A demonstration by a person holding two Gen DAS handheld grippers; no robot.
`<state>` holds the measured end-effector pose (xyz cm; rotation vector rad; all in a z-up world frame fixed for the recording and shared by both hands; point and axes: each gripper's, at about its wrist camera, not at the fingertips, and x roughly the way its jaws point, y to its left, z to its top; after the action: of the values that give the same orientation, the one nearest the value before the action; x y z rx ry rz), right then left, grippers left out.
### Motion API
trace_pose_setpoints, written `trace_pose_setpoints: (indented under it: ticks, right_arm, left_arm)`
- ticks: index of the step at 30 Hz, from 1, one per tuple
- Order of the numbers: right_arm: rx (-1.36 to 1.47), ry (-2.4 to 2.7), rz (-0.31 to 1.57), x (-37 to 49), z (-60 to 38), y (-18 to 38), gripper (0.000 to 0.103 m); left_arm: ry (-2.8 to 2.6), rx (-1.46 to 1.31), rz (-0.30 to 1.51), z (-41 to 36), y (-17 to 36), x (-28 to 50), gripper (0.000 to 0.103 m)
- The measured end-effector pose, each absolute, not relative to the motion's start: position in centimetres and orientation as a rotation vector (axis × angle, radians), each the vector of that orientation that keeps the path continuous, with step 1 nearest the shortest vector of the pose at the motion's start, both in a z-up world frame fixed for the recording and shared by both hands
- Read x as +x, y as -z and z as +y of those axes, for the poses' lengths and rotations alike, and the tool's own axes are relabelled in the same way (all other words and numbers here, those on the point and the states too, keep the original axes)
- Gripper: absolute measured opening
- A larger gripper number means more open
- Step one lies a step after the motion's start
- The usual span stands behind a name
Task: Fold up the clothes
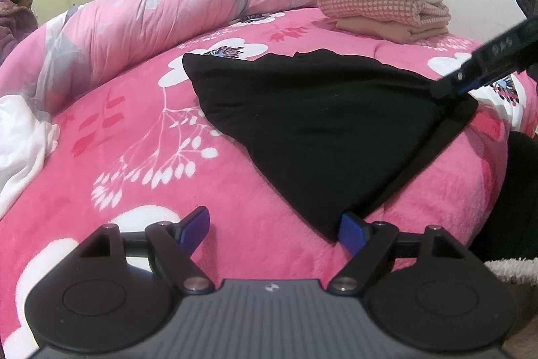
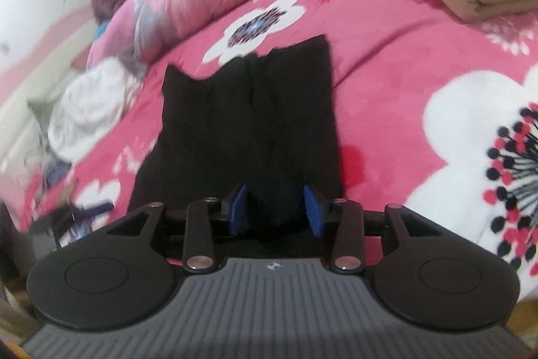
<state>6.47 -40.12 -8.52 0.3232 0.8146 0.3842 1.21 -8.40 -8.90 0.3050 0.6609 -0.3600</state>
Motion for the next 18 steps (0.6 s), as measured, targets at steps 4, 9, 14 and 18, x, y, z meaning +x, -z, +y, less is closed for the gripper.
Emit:
trace_pose_setpoints:
  ticks: [4,9,14,18]
  right_arm:
    - [0.280,-0.347,0.799,6.3,-39.6,8.5,0.006]
    - [0.263,-0.319,0.679,3.9,-39.9,6.1,0.005]
    - [0.308,-0.266,0.694,3.1,-41.3,7.0,0.004]
    - [0.319,-0.261,0.667,2.3,-41.6,6.8,0.004]
  left_arm:
    - [0.363,0.312,0.659,-8.4,8.8,1.2,0.082]
    - [0.363,0.334,0.648,-8.8,8.6,0.9,0.082]
    - [0.368,0.352,0.641,-9.0,8.5,0.7,0.082]
    - [0.371,0.366,0.632,-9.3,8.1,0.4,0.082]
